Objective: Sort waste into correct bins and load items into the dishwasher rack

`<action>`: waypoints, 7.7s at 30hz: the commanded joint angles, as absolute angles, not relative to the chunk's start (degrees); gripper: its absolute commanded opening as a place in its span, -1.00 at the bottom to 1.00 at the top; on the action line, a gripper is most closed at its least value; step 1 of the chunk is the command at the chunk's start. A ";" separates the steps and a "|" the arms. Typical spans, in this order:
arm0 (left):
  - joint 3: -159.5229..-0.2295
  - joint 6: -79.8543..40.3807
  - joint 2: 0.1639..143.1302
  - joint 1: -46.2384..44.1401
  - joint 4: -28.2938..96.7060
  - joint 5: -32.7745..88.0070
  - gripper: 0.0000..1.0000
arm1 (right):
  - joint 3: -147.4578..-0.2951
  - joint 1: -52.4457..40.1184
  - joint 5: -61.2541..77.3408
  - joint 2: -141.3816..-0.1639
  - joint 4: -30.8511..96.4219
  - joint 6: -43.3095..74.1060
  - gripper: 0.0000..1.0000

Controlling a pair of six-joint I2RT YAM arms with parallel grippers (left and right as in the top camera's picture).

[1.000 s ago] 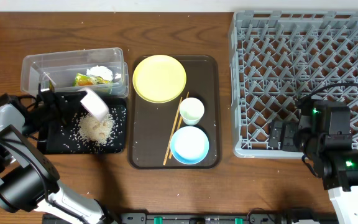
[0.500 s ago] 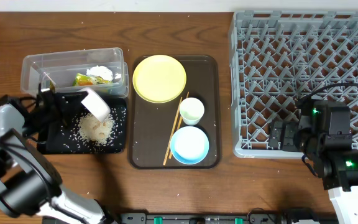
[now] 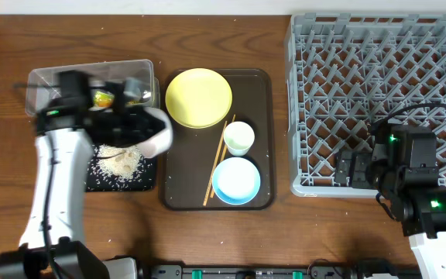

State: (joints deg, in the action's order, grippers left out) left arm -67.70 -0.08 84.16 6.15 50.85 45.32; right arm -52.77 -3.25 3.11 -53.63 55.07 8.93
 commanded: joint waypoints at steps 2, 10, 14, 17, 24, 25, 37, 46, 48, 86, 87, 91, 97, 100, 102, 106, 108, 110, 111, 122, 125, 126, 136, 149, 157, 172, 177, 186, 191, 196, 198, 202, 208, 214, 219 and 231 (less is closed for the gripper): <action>-67.83 -2.81 86.56 -4.95 48.88 30.00 -0.87 | -53.89 -2.22 3.44 -53.54 55.11 8.71 0.99; -67.83 -8.29 93.45 -18.26 48.42 14.26 -0.88 | -53.89 -2.22 3.44 -53.54 55.13 8.71 0.99; -67.83 -8.78 97.58 -20.18 47.79 13.85 -0.88 | -53.89 -2.22 3.44 -53.54 55.11 8.71 0.98; -67.83 -8.93 100.92 -20.56 46.98 13.85 -0.88 | -53.89 -2.22 3.44 -53.54 55.13 8.71 0.99; -67.99 -8.93 102.85 -20.56 46.83 13.87 -0.55 | -53.89 -2.22 3.44 -53.54 55.27 8.71 0.98; -68.20 -8.91 102.80 -20.56 46.81 13.87 -0.38 | -53.89 -2.22 3.44 -53.54 55.27 8.71 0.98; -73.76 -8.99 94.52 -20.56 44.88 18.39 0.15 | -53.89 -2.22 3.42 -53.54 55.70 8.71 0.98; -72.86 -12.43 95.92 -23.00 37.60 20.49 0.16 | -53.89 -2.22 3.42 -53.54 55.55 8.71 0.98; -72.86 -12.43 97.43 -23.75 37.19 20.40 0.16 | -53.89 -2.22 3.44 -53.54 55.57 8.71 0.99; -73.63 -26.89 102.67 -5.08 19.22 70.76 -0.88 | -53.89 -2.24 25.98 -58.02 38.98 3.70 0.99; -73.60 -26.89 103.00 -5.04 17.91 74.81 -0.88 | -53.89 -2.33 32.18 -59.22 38.46 1.89 0.99; -73.30 -25.32 103.33 -6.72 17.43 82.11 -0.88 | -53.89 -3.05 51.92 -64.40 37.87 -5.50 0.96; -73.30 -25.36 103.33 -11.88 17.41 83.59 -0.88 | -53.89 -5.26 63.57 -71.59 34.35 -13.85 0.98; -73.30 -25.39 103.33 -14.37 17.43 83.59 -0.88 | -53.89 -5.72 64.10 -74.41 28.49 -13.82 0.99; -73.30 -25.43 103.33 -14.94 17.43 83.61 -0.88 | -53.89 -5.69 65.01 -75.16 24.97 -13.82 0.99; -73.30 -26.35 103.33 -15.09 17.43 83.64 -0.87 | -53.89 -5.72 66.30 -75.61 18.46 -13.89 0.98; -73.30 -26.92 103.33 -15.09 17.37 84.64 -0.88 | -53.89 -5.72 69.43 -75.79 15.57 -14.02 0.98; -73.30 -26.89 103.33 -15.09 17.41 85.80 -0.88 | -53.89 -5.72 71.05 -75.90 13.93 -14.00 0.98; -73.30 -26.92 103.33 -15.09 17.41 86.19 -0.88 | -53.89 -5.72 71.20 -75.92 13.65 -14.00 0.96; -73.30 -28.23 103.33 -15.97 17.43 86.63 -0.88 | -53.89 -7.14 71.85 -76.01 10.98 -14.00 0.72; -73.30 -28.91 103.33 -16.60 17.43 87.00 -0.88 | -53.89 -7.20 71.85 -76.01 10.20 -13.98 0.69; -73.30 -29.04 103.33 -16.82 17.43 87.05 -0.88 | -53.89 -7.20 71.85 -76.01 10.00 -14.00 0.67; -73.30 -29.71 103.33 -17.23 17.41 87.57 -0.88 | -53.89 -7.20 71.83 -76.03 9.82 -14.00 0.37; -73.30 -29.85 103.33 -17.23 17.39 87.79 -0.55 | -53.89 -7.20 71.83 -76.03 9.89 -14.00 -0.09; -73.30 -24.29 103.33 -16.75 18.11 72.03 0.18 | -53.89 -7.20 64.69 -76.03 12.49 -7.81 -0.78; -73.38 -11.77 94.91 -10.31 42.48 26.70 0.30 | -57.74 -7.14 37.32 -74.30 25.91 -0.84 -0.98; -73.38 -11.75 88.09 -6.87 47.51 21.69 0.31 | -65.49 -7.14 26.28 -74.04 38.79 0.64 -0.98; -73.36 -11.16 82.28 -4.14 48.80 21.32 0.33 | -76.86 -3.49 4.89 -74.17 57.30 8.29 -0.98; -73.36 -11.16 82.35 -4.14 49.06 21.32 0.33 | -77.03 4.60 2.37 -74.96 60.95 8.97 -0.98; -73.36 -11.20 82.35 -4.14 49.10 21.37 0.33 | -77.03 10.81 0.36 -77.87 63.11 8.95 -0.98; -73.36 -11.20 82.35 -4.14 49.28 21.34 0.33 | -77.03 12.05 0.23 -79.40 63.18 8.69 -0.98; -73.36 -11.20 82.35 -4.14 49.30 21.34 0.33 | -77.03 12.34 1.72 -82.59 63.77 8.51 -0.98; -73.36 -11.20 82.35 -4.14 49.30 21.34 0.33 | -77.03 12.32 2.72 -87.70 66.50 8.54 -0.99; -73.36 -11.18 82.35 -4.14 49.63 21.34 0.33 | -77.03 12.36 1.69 -89.14 66.04 8.80 -0.98; -73.36 -11.18 82.35 -4.14 49.65 21.32 0.33 | -77.06 12.36 1.72 -89.08 66.02 8.78 -0.98; -73.34 -11.18 82.35 -4.14 49.71 21.32 0.33 | -79.79 12.40 -2.83 -86.59 67.77 8.80 -0.98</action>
